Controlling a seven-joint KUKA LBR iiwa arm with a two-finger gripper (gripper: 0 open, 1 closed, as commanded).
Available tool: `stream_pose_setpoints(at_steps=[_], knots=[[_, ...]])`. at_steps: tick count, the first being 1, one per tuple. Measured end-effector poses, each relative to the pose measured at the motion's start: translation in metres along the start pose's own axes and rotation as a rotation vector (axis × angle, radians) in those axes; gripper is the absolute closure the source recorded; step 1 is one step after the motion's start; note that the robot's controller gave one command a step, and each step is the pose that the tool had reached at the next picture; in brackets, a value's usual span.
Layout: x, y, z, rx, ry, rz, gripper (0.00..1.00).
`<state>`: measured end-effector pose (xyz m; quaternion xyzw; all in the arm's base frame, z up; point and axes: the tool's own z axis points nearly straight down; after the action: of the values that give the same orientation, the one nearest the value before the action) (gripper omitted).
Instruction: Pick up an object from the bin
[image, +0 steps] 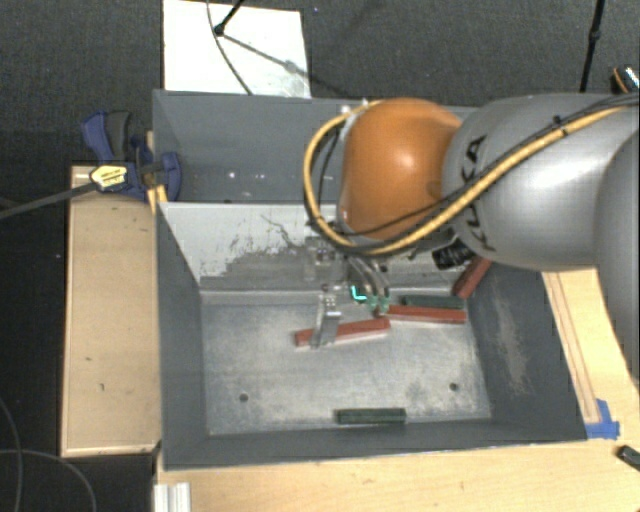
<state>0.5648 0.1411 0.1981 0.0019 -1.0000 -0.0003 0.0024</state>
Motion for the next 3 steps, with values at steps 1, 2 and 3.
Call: stream_pose_setpoints(at_steps=[1, 2, 3], knots=[[0.018, -0.072, 0.132, 0.002, 0.000, -0.139, 0.00], [-0.020, -0.059, 0.127, 0.000, -0.011, -0.282, 0.00], [-0.019, -0.059, 0.127, 0.000, -0.009, -0.275, 1.00]])
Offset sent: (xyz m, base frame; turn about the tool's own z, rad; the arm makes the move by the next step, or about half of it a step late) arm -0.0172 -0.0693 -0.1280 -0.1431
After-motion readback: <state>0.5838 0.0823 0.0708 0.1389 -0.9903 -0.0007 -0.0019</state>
